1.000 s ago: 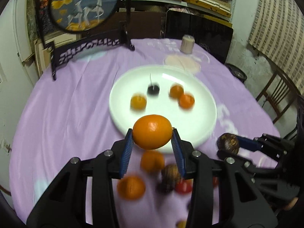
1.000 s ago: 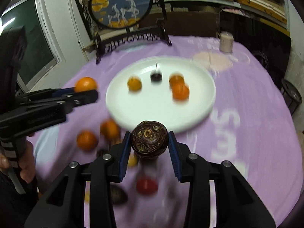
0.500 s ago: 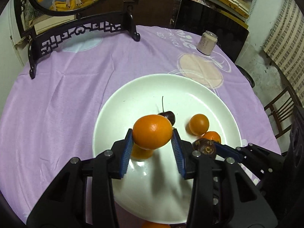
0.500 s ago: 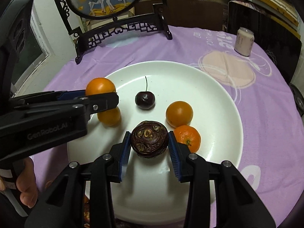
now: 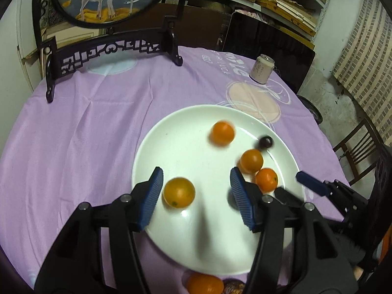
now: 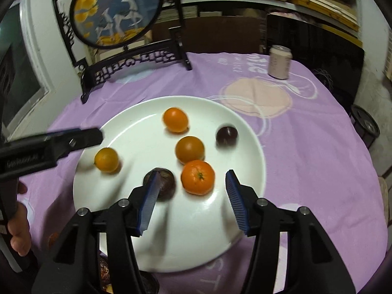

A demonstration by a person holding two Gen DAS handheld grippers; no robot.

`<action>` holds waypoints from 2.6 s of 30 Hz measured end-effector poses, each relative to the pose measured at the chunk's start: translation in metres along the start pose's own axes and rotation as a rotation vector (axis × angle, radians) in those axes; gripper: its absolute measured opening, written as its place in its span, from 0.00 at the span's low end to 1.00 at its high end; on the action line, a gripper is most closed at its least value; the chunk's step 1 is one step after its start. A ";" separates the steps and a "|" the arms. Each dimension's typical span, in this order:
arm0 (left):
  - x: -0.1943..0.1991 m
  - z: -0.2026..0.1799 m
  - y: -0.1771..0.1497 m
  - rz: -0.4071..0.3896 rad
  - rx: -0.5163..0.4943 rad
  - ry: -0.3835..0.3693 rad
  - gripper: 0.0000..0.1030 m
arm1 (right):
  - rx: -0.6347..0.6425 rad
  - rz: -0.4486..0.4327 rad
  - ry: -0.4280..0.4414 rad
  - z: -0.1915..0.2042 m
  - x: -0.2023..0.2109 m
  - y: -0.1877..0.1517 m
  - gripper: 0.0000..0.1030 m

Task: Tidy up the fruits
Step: 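Place the orange and the mangosteen on the plate and open both tools, then grasp a small yellow fruit with the left tool while the right tool grasps a red tomato, then place the yellow fruit and red tomato on the plate and release both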

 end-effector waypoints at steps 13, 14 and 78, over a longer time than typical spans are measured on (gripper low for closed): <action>0.054 0.011 -0.033 -0.082 0.022 0.007 0.57 | 0.022 0.004 0.022 0.016 0.012 -0.017 0.54; 0.061 0.016 -0.042 -0.083 0.023 0.006 0.58 | 0.017 0.012 0.042 0.019 0.019 -0.025 0.54; 0.098 -0.008 -0.118 -0.009 -0.147 -0.006 0.24 | 0.024 -0.015 0.199 0.060 0.111 -0.083 0.31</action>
Point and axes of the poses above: each gripper's, at about its wrist camera, not at the fingertips, and x roughly against the way its jaws point, z to its left, y to its top, the point moved 6 cm from there along -x, roughly the way its jaws point, and after that the axes turned 12 degrees about x, right-handed, at the moved point
